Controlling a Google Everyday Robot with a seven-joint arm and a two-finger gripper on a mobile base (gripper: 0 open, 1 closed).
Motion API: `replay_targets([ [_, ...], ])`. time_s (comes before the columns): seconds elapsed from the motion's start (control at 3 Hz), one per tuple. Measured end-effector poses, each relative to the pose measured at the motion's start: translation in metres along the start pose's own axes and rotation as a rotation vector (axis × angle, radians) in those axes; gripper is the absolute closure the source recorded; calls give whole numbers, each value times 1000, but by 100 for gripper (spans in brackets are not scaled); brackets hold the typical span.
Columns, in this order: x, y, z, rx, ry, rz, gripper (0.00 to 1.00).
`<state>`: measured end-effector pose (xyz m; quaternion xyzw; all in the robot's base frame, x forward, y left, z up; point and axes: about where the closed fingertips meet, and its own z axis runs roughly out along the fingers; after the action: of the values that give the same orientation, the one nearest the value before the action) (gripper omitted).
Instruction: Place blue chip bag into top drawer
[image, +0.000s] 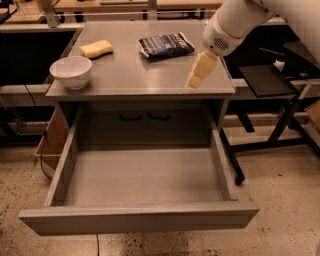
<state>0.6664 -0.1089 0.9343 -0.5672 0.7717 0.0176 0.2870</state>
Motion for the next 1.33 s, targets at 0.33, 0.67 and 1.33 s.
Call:
replay_targets([
  [0.33, -17, -21, 36, 6, -82, 56, 0],
  [0.67, -35, -51, 70, 11, -162, 109, 0],
  [1.33, -57, -114, 136, 47, -260, 227, 0],
])
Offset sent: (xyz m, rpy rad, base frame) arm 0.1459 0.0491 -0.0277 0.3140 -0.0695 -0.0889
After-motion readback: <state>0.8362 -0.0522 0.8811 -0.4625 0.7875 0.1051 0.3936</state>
